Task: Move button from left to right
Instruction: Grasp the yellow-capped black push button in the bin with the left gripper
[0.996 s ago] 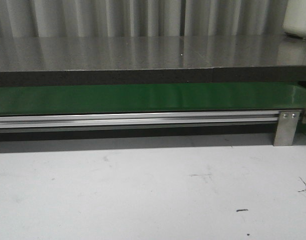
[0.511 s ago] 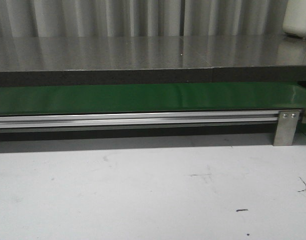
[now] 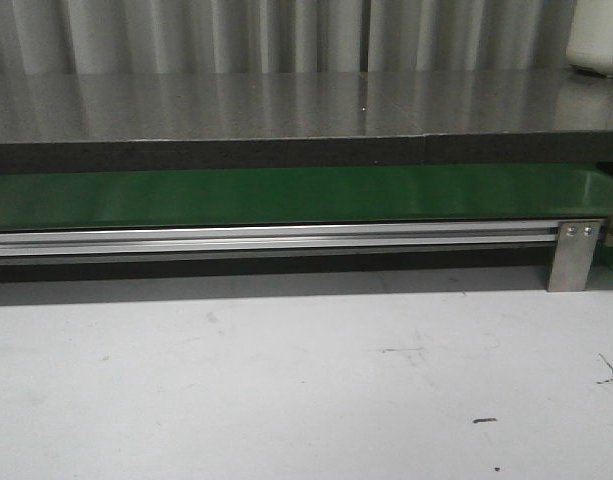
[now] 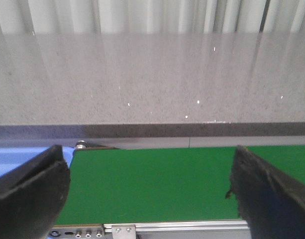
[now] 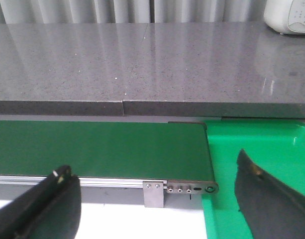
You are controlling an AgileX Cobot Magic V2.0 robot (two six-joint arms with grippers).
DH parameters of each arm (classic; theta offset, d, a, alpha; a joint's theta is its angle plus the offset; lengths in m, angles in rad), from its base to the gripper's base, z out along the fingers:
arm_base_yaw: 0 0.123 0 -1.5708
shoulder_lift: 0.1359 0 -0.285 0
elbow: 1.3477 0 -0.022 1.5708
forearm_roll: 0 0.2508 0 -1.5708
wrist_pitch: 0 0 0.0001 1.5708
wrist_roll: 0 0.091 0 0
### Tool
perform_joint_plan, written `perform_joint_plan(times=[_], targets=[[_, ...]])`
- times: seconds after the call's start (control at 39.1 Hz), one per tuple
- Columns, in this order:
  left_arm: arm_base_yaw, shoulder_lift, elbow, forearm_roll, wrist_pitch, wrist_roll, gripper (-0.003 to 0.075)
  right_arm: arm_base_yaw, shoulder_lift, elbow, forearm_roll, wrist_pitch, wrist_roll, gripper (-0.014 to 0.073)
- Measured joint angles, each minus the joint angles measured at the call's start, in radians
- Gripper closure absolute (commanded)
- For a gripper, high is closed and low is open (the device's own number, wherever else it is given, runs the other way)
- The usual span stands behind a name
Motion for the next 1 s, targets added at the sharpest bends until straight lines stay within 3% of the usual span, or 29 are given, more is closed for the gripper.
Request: perform_joint_plan(times=[0.26,0.64,1.0], targets=[[0.073,0.371,-0.285,-0.002,0.153,0.0,0.0105,0.0,0.0,0.0,0.0,0.0,0.0,-0.0049],[0.396,0.774,-0.573,-0.004,0.262,0.026,0.0105,0.0,0.0,0.0,0.0,0.0,0.0,-0.0049],[0.583,1.099,-0.756,-0.092,0.424,0.291,0.0105,0.0,0.0,0.0,0.0,0.0,0.0,-0.0049]])
